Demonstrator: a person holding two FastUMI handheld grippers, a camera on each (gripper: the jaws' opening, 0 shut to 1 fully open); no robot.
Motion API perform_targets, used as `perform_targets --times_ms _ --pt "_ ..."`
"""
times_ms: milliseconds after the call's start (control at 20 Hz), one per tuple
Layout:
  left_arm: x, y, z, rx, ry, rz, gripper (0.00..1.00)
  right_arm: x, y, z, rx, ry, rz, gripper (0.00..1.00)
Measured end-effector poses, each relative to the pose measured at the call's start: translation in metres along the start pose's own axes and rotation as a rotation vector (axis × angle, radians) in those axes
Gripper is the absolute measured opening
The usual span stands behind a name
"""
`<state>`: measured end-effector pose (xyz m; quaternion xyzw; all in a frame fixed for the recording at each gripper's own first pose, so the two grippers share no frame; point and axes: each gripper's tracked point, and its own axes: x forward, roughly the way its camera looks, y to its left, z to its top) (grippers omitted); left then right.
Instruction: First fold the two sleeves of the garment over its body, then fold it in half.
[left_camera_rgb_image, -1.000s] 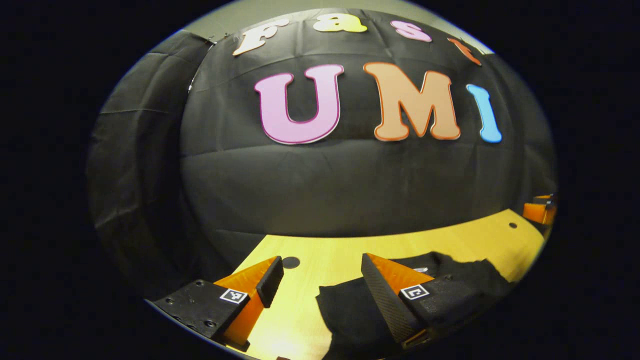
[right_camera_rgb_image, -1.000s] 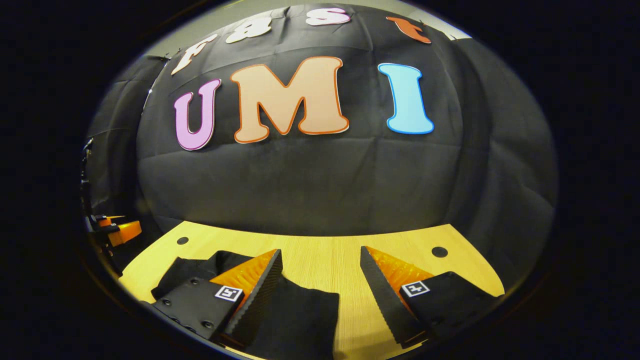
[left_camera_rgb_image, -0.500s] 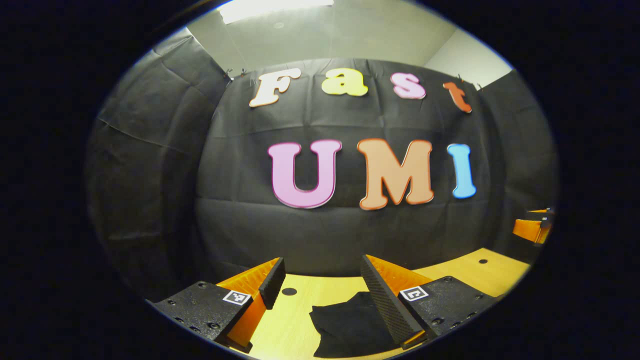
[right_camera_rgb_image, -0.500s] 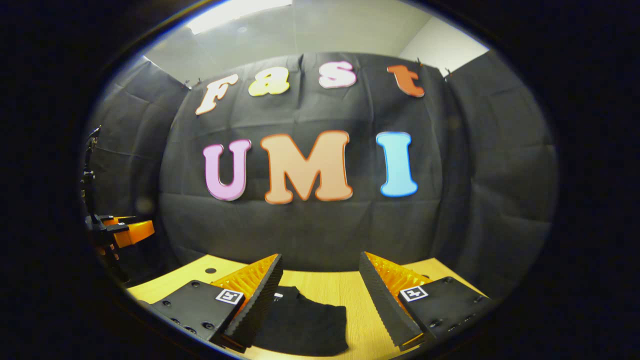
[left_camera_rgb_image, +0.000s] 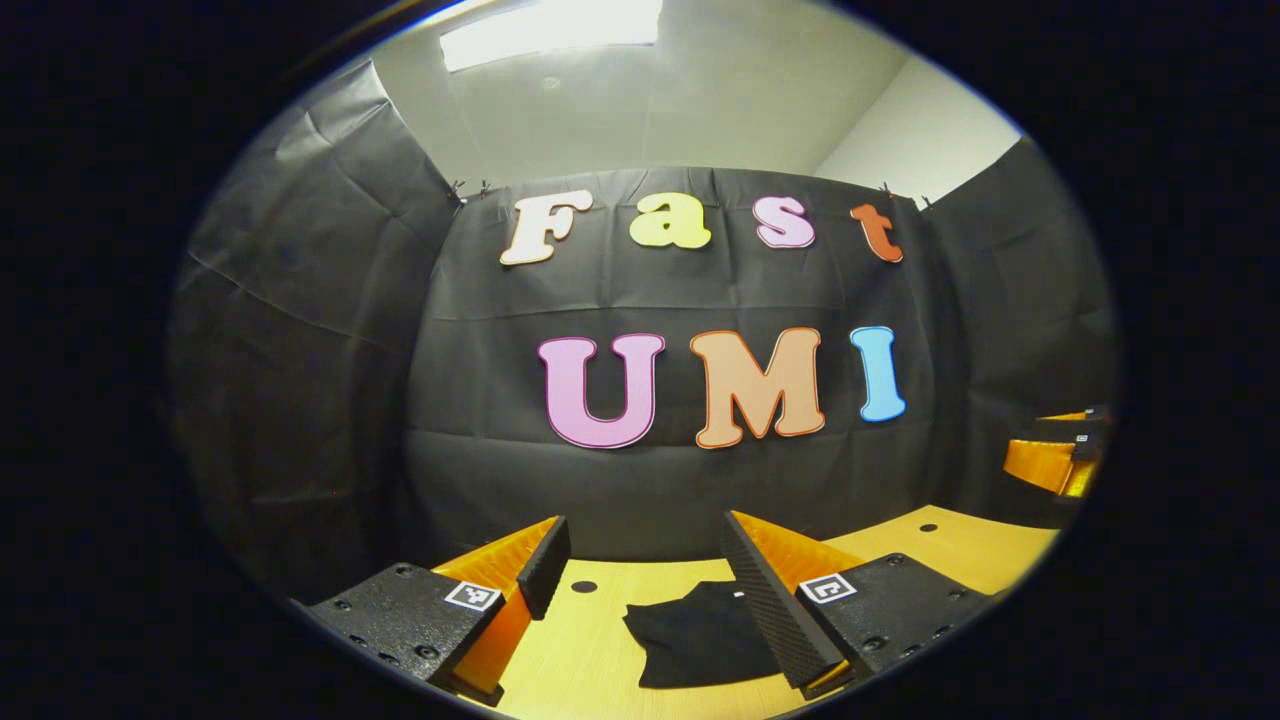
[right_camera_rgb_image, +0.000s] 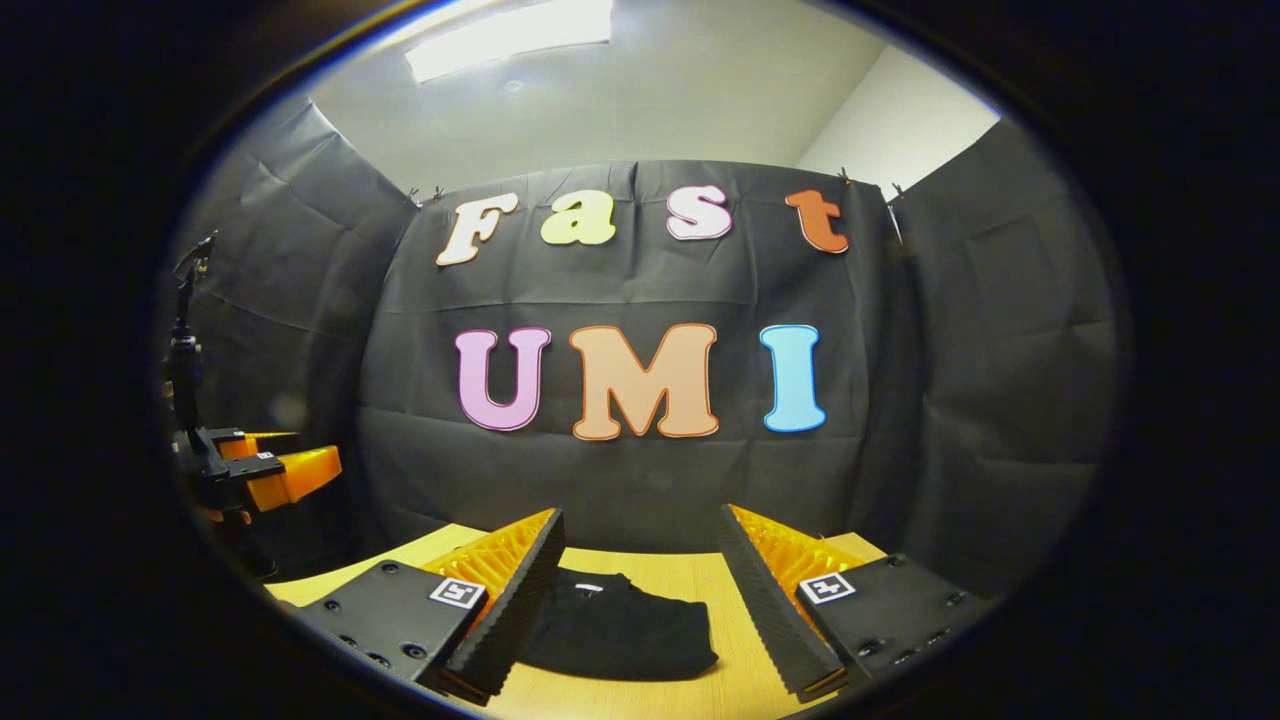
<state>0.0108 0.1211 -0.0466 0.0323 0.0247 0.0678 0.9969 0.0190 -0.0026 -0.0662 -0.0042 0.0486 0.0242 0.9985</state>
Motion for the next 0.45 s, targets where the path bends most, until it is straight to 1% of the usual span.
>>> perform_targets --times_ms 100,150,200,300,350,450 --pt "-0.011 0.000 0.005 0.002 -0.006 -0.007 0.99 -0.011 0.002 0.003 -0.007 -0.003 -0.003 0.98" --pt "-0.014 0.000 0.005 0.007 -0.004 -0.009 0.85 -0.014 0.003 0.003 -0.008 -0.001 -0.001 0.98" --pt "-0.018 0.000 0.006 0.014 -0.004 -0.009 0.99 -0.014 0.004 0.005 -0.005 0.001 0.001 0.98" --pt "-0.024 -0.003 0.013 0.022 -0.016 -0.016 0.99 -0.020 0.003 0.009 0.001 -0.003 0.000 0.99" --pt "-0.025 -0.005 0.013 0.021 -0.019 -0.020 0.99 -0.023 0.002 0.010 0.004 -0.002 -0.003 0.98" --pt "-0.028 -0.009 0.012 0.021 -0.015 -0.033 0.99 -0.026 0.001 0.009 0.007 0.000 -0.006 0.98"
